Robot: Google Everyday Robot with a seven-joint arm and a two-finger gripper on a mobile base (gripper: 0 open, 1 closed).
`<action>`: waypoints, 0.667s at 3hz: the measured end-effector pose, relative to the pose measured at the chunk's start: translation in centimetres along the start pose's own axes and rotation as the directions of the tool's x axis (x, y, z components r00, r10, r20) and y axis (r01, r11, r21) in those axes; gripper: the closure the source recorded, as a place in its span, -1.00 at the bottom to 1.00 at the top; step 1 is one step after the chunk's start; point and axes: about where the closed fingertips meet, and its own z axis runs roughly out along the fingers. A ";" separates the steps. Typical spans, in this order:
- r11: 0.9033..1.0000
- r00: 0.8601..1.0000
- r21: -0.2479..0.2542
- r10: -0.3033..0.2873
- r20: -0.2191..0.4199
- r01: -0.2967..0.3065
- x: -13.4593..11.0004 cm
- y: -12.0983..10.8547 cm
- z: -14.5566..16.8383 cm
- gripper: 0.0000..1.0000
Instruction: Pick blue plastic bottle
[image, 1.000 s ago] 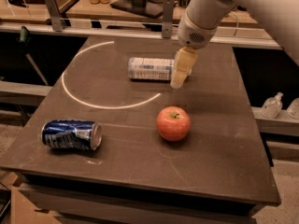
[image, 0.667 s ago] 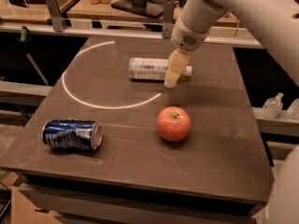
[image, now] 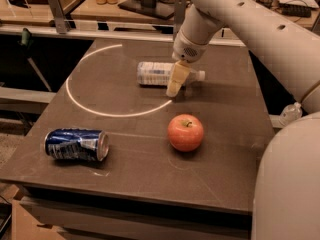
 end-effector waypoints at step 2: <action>0.999 0.999 -0.002 -0.048 -0.017 0.048 -1.0 -0.6 -0.2 0.27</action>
Offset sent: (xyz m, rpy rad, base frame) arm 0.0072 0.0082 0.0296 -0.0494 -0.0357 0.0693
